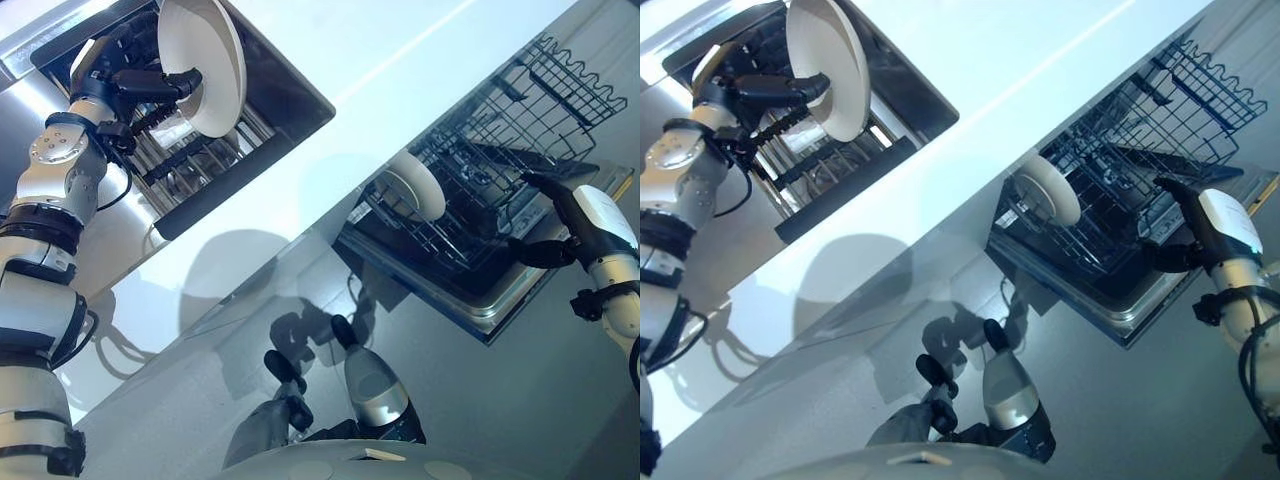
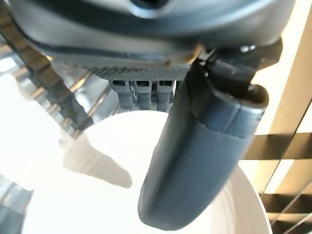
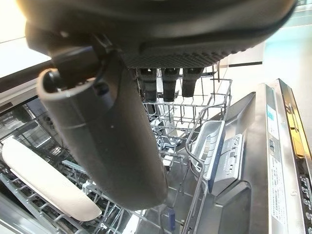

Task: Pick up plates and place into dishwasher.

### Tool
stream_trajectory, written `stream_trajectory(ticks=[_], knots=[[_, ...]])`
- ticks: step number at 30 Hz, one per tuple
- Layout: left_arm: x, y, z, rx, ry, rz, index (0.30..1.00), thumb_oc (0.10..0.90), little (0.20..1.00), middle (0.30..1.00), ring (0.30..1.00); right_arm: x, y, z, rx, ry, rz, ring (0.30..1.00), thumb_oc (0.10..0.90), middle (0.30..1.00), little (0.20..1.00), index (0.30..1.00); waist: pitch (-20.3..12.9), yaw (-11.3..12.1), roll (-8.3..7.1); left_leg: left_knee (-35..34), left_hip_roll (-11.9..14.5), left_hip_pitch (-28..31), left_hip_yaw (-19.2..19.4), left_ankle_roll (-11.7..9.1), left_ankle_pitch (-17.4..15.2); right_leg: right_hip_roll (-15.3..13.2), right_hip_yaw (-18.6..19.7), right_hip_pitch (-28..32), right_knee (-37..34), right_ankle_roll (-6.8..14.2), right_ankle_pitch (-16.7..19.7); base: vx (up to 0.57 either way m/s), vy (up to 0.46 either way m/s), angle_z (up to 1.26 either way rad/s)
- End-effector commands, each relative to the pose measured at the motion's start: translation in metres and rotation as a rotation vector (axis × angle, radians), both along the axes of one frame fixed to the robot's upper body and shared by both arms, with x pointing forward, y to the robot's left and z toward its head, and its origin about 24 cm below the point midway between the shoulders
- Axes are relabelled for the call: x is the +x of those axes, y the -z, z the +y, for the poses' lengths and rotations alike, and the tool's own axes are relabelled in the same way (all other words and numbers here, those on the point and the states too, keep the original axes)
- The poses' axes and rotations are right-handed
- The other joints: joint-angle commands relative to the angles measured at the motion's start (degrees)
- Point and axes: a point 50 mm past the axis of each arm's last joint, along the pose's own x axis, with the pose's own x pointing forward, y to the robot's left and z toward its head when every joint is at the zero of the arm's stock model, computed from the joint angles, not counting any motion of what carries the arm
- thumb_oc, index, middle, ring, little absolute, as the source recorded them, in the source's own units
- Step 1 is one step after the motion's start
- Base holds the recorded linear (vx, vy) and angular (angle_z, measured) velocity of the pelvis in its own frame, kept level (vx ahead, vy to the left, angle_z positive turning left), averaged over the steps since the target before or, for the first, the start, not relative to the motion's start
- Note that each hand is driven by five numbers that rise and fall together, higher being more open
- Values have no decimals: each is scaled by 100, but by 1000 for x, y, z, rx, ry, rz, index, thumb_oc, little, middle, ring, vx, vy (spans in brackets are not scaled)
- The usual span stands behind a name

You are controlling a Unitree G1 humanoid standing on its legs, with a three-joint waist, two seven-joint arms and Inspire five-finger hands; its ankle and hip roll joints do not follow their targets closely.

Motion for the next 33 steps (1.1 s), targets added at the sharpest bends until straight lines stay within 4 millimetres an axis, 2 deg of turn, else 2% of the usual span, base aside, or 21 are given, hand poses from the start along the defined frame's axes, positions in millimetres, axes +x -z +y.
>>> stream_trajectory(ticks=[1,7,20,28,33], knots=[[-8,-68,1,-60,11,-278,300,100,200,300,300,-1,-60,-11,-101,13,-235,900,800,900,900,900,-384,-70,128,365,-8,-107,281,-66,-569,404,-12,-837,431,411,91,11,-2,-4],[-9,-62,-1,-60,31,-273,300,100,200,300,300,-5,-58,-11,-108,11,-228,900,800,900,900,900,-437,-64,200,354,-20,-6,265,-73,-574,413,-33,-736,417,398,77,0,0,0],[-10,-56,5,-91,32,-256,300,100,200,300,300,-10,-57,-14,-124,14,-208,900,800,900,900,900,-768,-57,310,260,-74,219,196,-92,-559,447,-51,-488,311,393,70,-4,4,2],[-13,-52,9,-75,69,-241,300,100,200,300,300,-17,-52,-14,-109,-6,-201,900,800,900,900,900,-1151,-44,385,162,-80,430,190,-114,-546,503,-68,-275,207,384,61,-9,4,0],[-14,-56,5,-50,89,-252,300,100,200,300,300,-20,-50,-9,-22,-40,-220,900,800,900,900,900,-1416,2,435,132,-69,549,184,-119,-562,532,-74,-138,146,365,50,-57,24,3]])
